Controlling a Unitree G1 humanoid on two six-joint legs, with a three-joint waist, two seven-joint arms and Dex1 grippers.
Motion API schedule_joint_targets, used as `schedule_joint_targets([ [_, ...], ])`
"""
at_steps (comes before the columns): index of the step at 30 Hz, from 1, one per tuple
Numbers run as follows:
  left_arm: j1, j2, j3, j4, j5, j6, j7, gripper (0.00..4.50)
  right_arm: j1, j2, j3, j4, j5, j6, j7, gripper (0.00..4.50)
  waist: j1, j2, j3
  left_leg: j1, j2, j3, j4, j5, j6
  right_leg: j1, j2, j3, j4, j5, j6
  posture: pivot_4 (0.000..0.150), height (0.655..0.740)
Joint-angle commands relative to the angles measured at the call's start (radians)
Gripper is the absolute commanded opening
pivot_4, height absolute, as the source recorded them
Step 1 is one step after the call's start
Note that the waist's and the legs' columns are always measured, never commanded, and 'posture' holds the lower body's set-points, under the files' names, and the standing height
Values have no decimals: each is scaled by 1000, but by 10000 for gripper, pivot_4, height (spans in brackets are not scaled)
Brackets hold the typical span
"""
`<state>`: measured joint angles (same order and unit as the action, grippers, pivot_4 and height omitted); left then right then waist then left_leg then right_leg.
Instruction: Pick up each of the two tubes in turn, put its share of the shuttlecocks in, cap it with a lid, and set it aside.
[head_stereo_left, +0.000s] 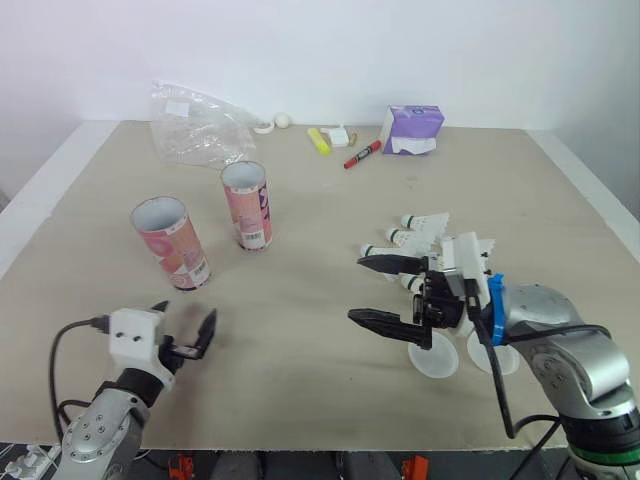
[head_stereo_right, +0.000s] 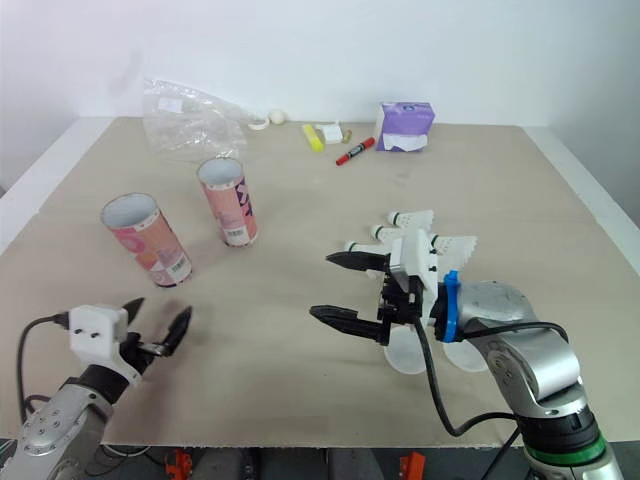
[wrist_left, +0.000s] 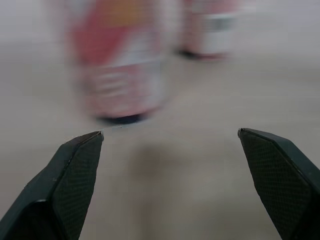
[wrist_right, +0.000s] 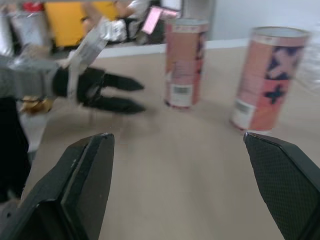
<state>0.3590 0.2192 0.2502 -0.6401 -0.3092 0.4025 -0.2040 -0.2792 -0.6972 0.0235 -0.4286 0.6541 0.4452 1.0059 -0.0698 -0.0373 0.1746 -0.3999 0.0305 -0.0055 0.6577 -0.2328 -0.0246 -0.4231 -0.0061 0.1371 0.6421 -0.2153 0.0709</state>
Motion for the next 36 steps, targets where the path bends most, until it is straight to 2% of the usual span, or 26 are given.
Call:
schedule_joint_targets([
  [1,-14,0,56,15,4,-10,33,45000,-25,11,4,20,-21,-35,25,44302,-1,0,0,0,0,0,0,0,0,0,0,0,0,0,0,1500,7400],
  [6,-108,29,78,147,-9,-35,7,45000,-58,31,25,51,-47,-41,37,44302,-3,0,0,0,0,-1,-1,0,0,0,1,-1,0,-1,-1,1500,7400],
  [24,-408,185,12,552,50,-206,-183,45000,-88,44,20,69,-75,-20,9,44302,-4,-1,0,-2,0,-3,-1,0,0,-1,1,-3,0,0,-1,1500,7400],
  [31,-556,201,-21,723,43,-276,-268,45000,-80,38,11,61,-74,-16,4,44302,-2,-1,0,-3,0,-4,-1,1,0,-1,0,-5,0,2,3,1500,7400],
  [36,-597,202,-34,817,53,-325,-310,45000,-74,34,4,58,-74,-17,1,44302,-2,-1,0,-3,0,-5,-1,1,0,-1,1,-5,1,2,3,1500,7400],
])
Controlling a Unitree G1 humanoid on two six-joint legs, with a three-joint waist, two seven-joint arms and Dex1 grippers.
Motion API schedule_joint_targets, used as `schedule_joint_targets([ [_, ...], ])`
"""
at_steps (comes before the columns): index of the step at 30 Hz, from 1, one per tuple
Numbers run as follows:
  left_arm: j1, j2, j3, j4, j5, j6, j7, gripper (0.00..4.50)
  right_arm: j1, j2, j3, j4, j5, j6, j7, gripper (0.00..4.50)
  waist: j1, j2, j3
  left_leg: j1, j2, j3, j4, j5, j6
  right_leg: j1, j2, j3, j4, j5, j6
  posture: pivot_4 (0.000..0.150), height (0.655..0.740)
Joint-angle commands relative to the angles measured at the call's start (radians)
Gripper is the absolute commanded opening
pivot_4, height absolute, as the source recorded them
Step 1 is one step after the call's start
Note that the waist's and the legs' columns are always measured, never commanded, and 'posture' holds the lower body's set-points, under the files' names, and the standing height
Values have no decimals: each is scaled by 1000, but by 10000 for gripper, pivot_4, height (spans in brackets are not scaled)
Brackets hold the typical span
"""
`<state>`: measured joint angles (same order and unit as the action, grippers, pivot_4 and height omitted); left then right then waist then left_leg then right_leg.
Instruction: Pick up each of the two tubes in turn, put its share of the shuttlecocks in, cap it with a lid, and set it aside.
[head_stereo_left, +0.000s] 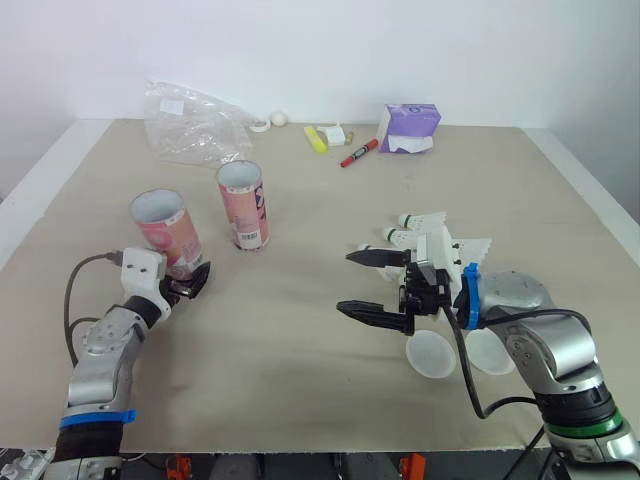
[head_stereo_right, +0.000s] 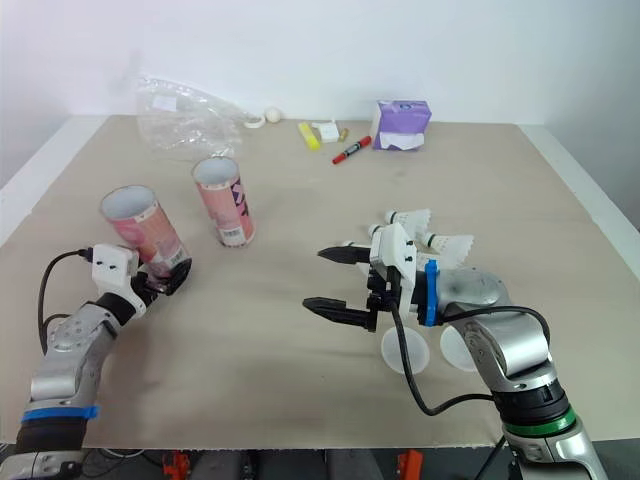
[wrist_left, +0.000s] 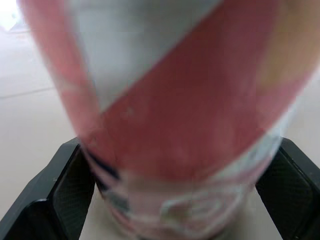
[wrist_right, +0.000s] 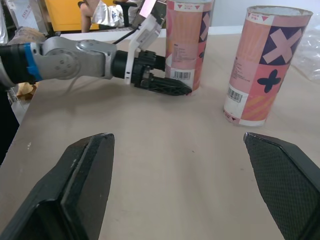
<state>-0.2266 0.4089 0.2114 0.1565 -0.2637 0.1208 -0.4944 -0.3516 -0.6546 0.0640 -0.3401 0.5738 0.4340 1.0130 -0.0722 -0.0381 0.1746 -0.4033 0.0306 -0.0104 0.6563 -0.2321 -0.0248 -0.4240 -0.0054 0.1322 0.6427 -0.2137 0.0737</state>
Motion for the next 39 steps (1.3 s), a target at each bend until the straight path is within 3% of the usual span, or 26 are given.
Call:
schedule_joint_targets([
  [1,-14,13,5,32,9,-58,-23,45000,1,-10,-38,-32,6,-6,-6,44302,0,0,0,0,0,0,0,0,0,0,0,0,0,0,0,1500,7400],
  [11,-64,12,21,111,-21,-154,-63,45000,12,-24,-42,-36,11,-10,-2,44302,0,0,0,0,0,-1,0,0,0,0,0,-1,0,1,0,1500,7400],
  [23,-85,7,6,162,-46,-112,-94,45000,30,-38,-47,-51,14,-10,-2,44302,0,0,0,-1,0,-2,0,0,0,0,0,-1,0,0,1,1500,7400],
  [27,-90,9,8,177,-37,-127,-85,32645,33,-39,-48,-54,15,-10,-4,45000,0,0,0,0,0,-2,0,0,0,0,0,-1,1,0,0,1500,7400],
  [39,-58,49,10,125,-12,-164,-99,32645,50,-34,-51,-66,11,-16,-4,45000,0,0,0,0,0,-2,0,0,0,0,0,-1,1,0,0,1500,7400],
])
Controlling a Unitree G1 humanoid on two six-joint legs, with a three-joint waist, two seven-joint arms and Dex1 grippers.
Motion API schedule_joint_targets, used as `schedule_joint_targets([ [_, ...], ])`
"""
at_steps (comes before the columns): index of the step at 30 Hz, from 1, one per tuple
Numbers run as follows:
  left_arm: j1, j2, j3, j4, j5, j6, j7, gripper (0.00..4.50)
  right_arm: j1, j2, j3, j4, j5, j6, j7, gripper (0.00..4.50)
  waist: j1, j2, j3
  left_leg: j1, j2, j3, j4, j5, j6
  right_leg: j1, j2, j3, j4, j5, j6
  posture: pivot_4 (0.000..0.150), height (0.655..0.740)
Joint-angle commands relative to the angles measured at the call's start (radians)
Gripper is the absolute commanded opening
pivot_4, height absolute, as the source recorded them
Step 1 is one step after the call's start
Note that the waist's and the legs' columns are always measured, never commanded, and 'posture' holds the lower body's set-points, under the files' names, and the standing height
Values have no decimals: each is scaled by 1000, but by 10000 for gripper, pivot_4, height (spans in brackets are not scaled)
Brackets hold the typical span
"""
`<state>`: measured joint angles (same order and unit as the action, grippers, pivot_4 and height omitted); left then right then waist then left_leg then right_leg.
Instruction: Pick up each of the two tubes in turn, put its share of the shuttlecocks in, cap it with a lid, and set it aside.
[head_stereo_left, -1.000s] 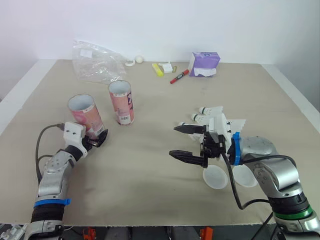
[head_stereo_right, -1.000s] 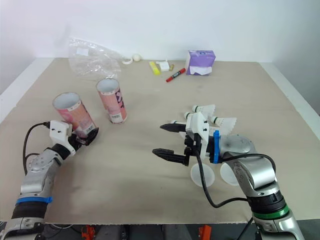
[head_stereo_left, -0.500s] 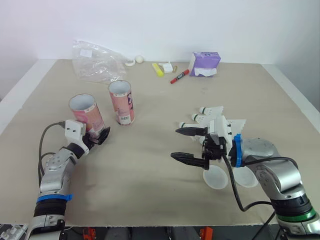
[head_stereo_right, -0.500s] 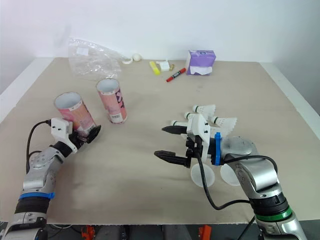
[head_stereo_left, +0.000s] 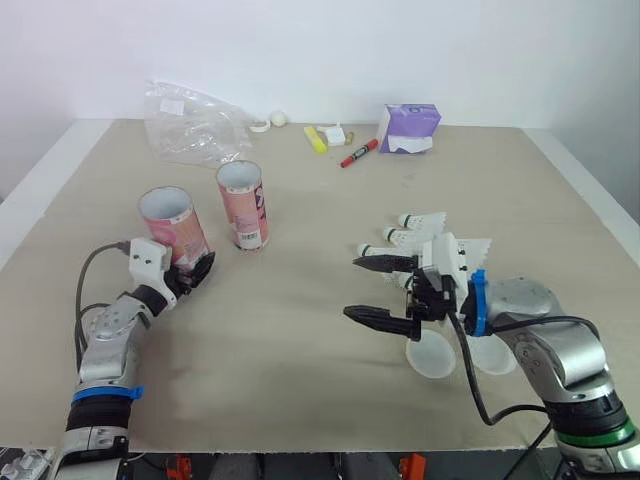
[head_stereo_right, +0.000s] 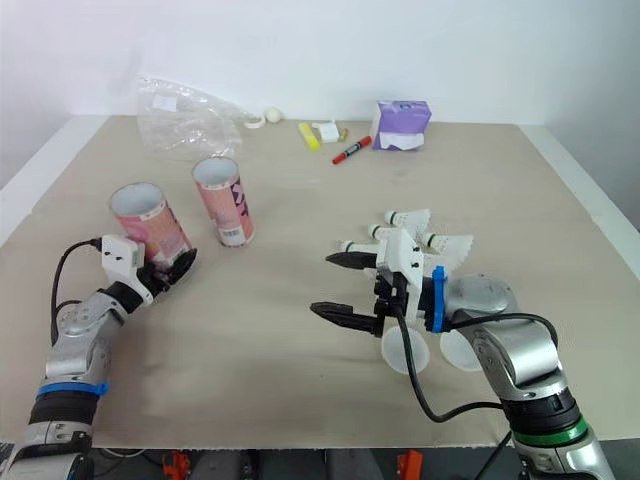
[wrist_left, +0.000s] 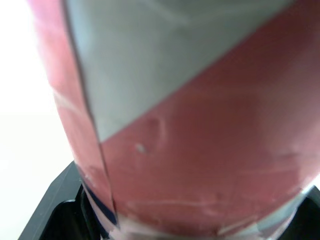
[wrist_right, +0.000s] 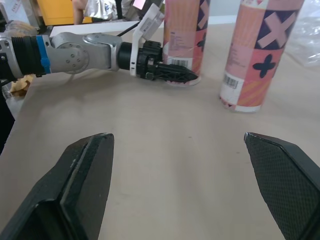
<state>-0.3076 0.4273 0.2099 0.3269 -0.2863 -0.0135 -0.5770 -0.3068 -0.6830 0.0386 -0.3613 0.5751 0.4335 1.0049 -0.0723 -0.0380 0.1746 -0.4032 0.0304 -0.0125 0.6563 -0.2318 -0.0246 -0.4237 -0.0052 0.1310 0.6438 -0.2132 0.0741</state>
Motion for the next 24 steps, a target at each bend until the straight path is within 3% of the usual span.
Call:
schedule_joint_targets([
  [1,41,42,11,-73,10,-30,-27,32645,8,1,-30,-51,14,-20,1,45000,-1,0,0,0,0,0,0,0,0,0,0,0,0,0,0,1500,7400],
  [7,142,122,-29,-240,16,-30,-126,32645,29,13,-49,-102,52,-15,-7,45000,-1,0,0,-1,0,0,0,0,0,-1,0,0,1,-1,-1,1500,7400],
  [13,191,280,-175,-468,15,53,-363,32645,77,1,-49,-183,104,-4,7,45000,1,1,1,-1,0,-1,0,0,0,-1,-1,-2,1,-3,-3,1500,7400],
  [24,-182,378,-532,-574,104,372,-655,32645,170,-36,-108,-236,127,-14,5,45000,0,1,1,-2,0,-3,0,0,0,-1,0,-3,2,-4,-5,1500,7400],
])
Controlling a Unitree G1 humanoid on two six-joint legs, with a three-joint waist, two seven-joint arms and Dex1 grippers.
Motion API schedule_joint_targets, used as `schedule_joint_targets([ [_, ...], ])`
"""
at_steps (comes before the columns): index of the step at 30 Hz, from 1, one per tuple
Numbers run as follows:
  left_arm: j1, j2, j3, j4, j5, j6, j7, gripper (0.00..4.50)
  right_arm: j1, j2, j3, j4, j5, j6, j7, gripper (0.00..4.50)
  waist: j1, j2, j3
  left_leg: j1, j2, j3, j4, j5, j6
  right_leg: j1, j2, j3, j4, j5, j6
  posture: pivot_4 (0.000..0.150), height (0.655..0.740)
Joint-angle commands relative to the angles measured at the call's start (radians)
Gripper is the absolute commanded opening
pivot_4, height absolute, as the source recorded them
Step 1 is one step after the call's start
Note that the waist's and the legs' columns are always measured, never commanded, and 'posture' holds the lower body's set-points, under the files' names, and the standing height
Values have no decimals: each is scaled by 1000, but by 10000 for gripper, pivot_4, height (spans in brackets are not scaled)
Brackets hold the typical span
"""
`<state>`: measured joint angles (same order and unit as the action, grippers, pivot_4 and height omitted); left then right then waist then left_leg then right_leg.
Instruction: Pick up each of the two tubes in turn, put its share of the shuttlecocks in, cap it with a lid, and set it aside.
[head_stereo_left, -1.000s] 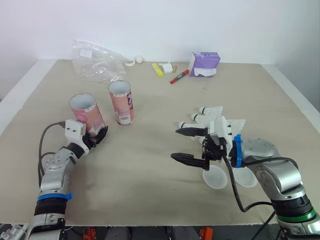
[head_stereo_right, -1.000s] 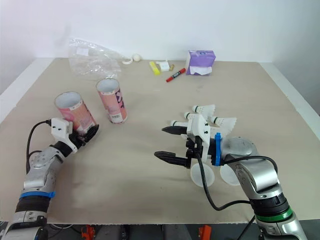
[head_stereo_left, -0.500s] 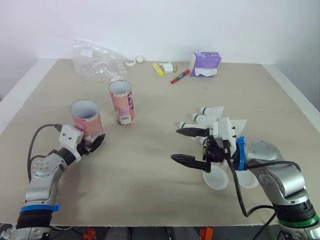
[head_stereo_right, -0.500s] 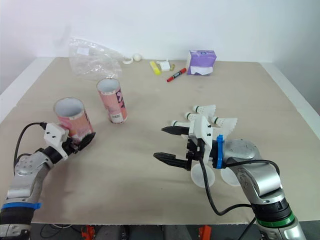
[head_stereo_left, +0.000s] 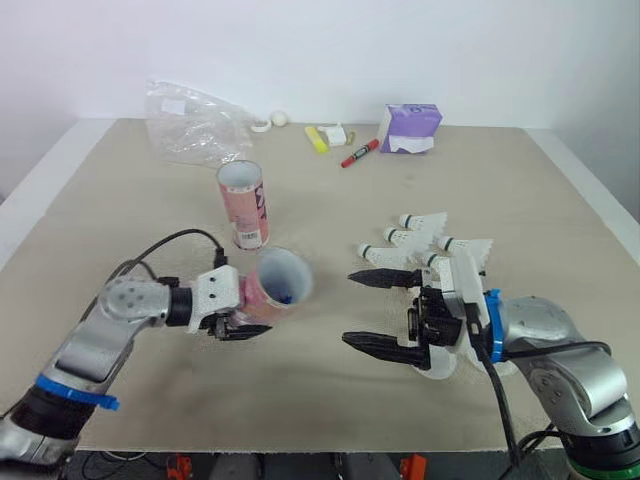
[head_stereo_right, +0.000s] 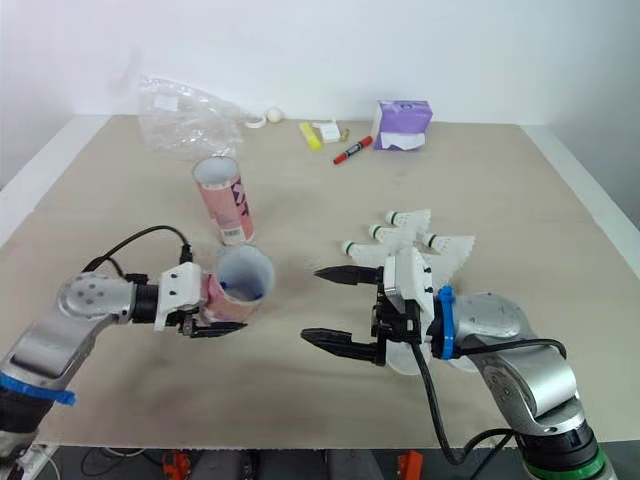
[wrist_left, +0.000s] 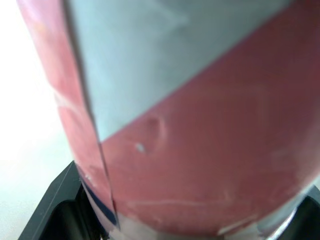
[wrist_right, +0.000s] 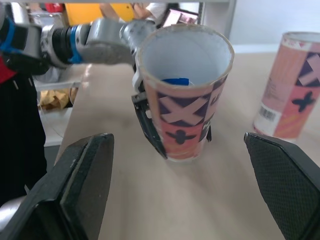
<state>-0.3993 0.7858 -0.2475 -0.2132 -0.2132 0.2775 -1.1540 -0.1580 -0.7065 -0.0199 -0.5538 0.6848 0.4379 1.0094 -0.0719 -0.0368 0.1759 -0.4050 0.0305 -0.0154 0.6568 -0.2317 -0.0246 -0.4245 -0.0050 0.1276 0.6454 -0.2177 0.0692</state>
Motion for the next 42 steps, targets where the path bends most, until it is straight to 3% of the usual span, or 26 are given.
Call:
schedule_joint_targets([
  [1,-120,19,-99,-31,47,101,-90,32645,28,-13,-55,-45,17,-20,-4,45000,0,0,0,0,0,0,0,0,0,0,0,0,0,0,1,1500,7400],
  [9,-322,-5,-251,-3,159,266,-148,32645,75,-21,-78,-62,5,-25,-25,45000,0,1,0,-1,0,-5,0,0,0,0,1,-3,1,0,1,1500,7400],
  [21,-358,-63,-316,-46,211,404,-139,32645,120,-9,-111,-94,17,-11,-101,45000,10,1,0,-1,-1,-6,2,0,0,2,1,-3,1,-1,1,1500,7400],
  [28,-355,-67,-323,-40,224,427,-128,32645,328,-7,-374,-158,38,82,-300,45000,28,2,-1,-1,-1,-6,1,0,1,2,1,-4,1,-2,2,1500,7400],
  [32,-356,-71,-329,-41,223,434,-128,32645,407,65,-463,-235,62,183,-520,45000,27,4,-1,0,-1,-6,2,0,1,2,1,-3,3,-3,-2,1500,7400],
  [42,-368,-79,-331,-19,233,420,-131,32645,464,182,-392,-276,5,268,-748,45000,26,5,-2,0,-1,-6,2,1,2,2,1,-3,3,-3,-3,1500,7400],
])
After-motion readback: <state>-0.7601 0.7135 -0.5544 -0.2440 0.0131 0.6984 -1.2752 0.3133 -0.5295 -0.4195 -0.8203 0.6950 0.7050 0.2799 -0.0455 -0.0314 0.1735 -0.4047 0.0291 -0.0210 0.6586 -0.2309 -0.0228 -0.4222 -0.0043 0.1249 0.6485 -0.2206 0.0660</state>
